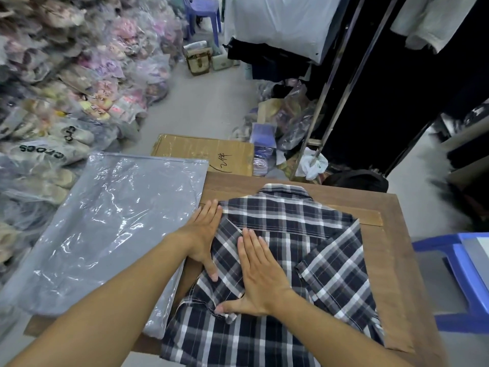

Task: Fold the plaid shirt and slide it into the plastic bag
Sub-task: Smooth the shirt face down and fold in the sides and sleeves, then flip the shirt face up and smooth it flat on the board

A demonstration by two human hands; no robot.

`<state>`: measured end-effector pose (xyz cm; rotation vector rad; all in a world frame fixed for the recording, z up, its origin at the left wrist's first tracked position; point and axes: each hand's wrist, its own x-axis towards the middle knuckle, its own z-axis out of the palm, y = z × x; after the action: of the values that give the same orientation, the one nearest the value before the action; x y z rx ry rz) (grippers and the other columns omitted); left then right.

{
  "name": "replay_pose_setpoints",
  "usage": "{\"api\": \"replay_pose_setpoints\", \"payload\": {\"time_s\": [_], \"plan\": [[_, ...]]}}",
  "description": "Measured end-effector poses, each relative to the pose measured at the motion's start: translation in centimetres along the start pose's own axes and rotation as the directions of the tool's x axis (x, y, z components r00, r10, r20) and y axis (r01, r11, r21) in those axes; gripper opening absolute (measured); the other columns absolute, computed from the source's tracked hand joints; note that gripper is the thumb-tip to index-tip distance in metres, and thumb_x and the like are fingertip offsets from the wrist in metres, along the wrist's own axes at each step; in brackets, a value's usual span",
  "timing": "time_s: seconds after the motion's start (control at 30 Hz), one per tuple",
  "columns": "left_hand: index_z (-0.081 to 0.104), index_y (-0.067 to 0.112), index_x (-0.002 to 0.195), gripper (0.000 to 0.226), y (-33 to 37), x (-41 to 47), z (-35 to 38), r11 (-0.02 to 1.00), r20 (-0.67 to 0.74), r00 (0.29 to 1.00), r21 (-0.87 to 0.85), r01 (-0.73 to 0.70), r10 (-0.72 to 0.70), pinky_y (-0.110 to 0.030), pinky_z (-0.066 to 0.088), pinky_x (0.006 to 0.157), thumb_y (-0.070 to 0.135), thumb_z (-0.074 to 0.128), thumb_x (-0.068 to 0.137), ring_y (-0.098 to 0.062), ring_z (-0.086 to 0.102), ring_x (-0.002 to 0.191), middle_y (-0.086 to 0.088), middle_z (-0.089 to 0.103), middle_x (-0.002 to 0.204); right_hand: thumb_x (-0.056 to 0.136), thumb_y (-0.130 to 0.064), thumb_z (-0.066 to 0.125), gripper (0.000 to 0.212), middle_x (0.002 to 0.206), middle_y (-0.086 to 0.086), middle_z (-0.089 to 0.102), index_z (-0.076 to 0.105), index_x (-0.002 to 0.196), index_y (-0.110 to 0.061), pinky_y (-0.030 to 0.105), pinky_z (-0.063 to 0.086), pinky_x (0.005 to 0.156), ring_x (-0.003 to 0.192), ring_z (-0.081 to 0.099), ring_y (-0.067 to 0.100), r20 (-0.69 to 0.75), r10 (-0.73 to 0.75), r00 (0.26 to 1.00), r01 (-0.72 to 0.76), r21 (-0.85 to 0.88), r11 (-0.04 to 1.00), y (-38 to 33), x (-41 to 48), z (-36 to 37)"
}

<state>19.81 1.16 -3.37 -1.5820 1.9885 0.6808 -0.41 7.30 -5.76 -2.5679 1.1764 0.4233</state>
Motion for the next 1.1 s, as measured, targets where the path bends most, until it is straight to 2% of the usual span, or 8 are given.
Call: {"api": "replay_pose_setpoints", "payload": {"time_s": [0.07,0.17,0.3,0.47,0.63,0.73,0.9,1.1], "plan": [[-0.021,0.009,0.153,0.158,0.2,-0.2,-0.4,0.986,-0.035,0.999,-0.162,-0.024,0.018,-0.039,-0.013,0.119,0.072,0.081,0.050,-0.025,-0.033,0.145,-0.006,-0.034,0.158,0.063,-0.102,0.020,0.141,0.156,0.017,-0.037,-0.022,0.150,0.001,0.046,-0.015,0.121,0.142,-0.040,0.025,-0.007,-0.003,1.000,0.003,0.066,0.998,0.1,-0.2,-0.7],[0.038,0.013,0.148,0.092,-0.1,-0.3,-1.4,0.834,-0.333,0.939,-0.541,-0.111,-0.091,-0.029,0.027,0.112,0.046,0.080,0.074,-0.028,0.028,0.146,-0.005,0.032,0.156,0.088,-0.081,0.026,0.102,0.167,0.006,0.001,0.011,0.158,-0.008,0.044,-0.002,0.124,0.153,-0.007,0.022,-0.169,0.056,0.984,-0.005,0.288,0.957,2.1,-1.1,-2.7],[0.056,0.015,0.115,0.046,-0.4,0.2,-2.3,0.687,-0.376,0.836,-0.727,0.001,-0.399,-0.032,0.048,0.082,0.024,0.080,0.076,-0.023,0.061,0.101,-0.001,0.061,0.110,0.097,-0.033,0.052,0.032,0.130,0.002,0.054,0.061,0.124,-0.018,0.044,0.032,0.109,0.126,0.044,0.024,-0.439,0.494,0.751,-0.290,0.454,0.843,9.1,-2.9,-4.1],[0.050,0.007,0.108,0.057,0.9,0.7,-3.2,0.455,-0.076,0.817,-0.858,0.239,-0.571,-0.034,0.044,0.075,0.025,0.088,0.070,-0.023,0.055,0.095,-0.002,0.060,0.097,0.090,-0.023,0.061,0.030,0.130,0.013,0.048,0.053,0.117,-0.014,0.050,0.039,0.101,0.122,0.042,0.033,-0.087,0.921,0.380,-0.670,0.661,0.338,17.2,-5.6,-3.3],[0.066,0.006,0.095,0.032,0.8,1.4,-3.4,0.466,-0.014,0.839,-0.837,0.288,-0.544,-0.041,0.055,0.081,0.015,0.085,0.070,-0.032,0.065,0.097,-0.012,0.070,0.099,0.087,-0.022,0.073,0.027,0.108,0.004,0.062,0.055,0.106,-0.015,0.047,0.052,0.092,0.100,0.060,0.025,0.232,0.865,0.445,-0.489,0.872,0.017,19.7,-6.5,-3.5],[0.067,0.004,0.090,0.014,0.7,1.5,-3.7,0.390,0.011,0.880,-0.894,0.222,-0.475,-0.040,0.055,0.081,0.007,0.076,0.080,-0.033,0.067,0.095,-0.016,0.071,0.096,0.089,-0.016,0.070,0.009,0.096,0.008,0.069,0.066,0.080,-0.017,0.034,0.052,0.074,0.085,0.063,0.022,0.319,0.771,0.551,-0.542,0.839,0.040,20.4,-6.7,-4.2],[0.057,0.015,0.096,0.014,0.9,1.0,-7.2,0.250,-0.039,0.931,-0.967,0.057,-0.364,-0.021,0.049,0.047,0.002,0.062,0.093,-0.016,0.063,0.065,-0.012,0.070,0.101,0.089,-0.001,0.065,0.011,0.086,0.013,0.068,0.064,0.079,-0.006,0.031,0.051,0.067,0.077,0.062,0.022,0.186,0.785,0.591,-0.430,0.896,0.111,21.7,-6.0,-7.3],[0.063,0.006,0.111,0.019,1.0,2.9,-16.6,0.220,-0.313,0.848,-0.946,-0.239,-0.427,-0.038,0.055,0.084,0.004,0.063,0.092,-0.023,0.067,0.087,-0.012,0.070,0.103,0.089,-0.017,0.068,0.009,0.076,-0.002,0.068,0.066,0.081,-0.021,0.042,0.056,0.080,0.084,0.068,0.025,-0.137,0.867,0.479,-0.299,0.903,0.308,24.2,-3.1,-16.0]]}}
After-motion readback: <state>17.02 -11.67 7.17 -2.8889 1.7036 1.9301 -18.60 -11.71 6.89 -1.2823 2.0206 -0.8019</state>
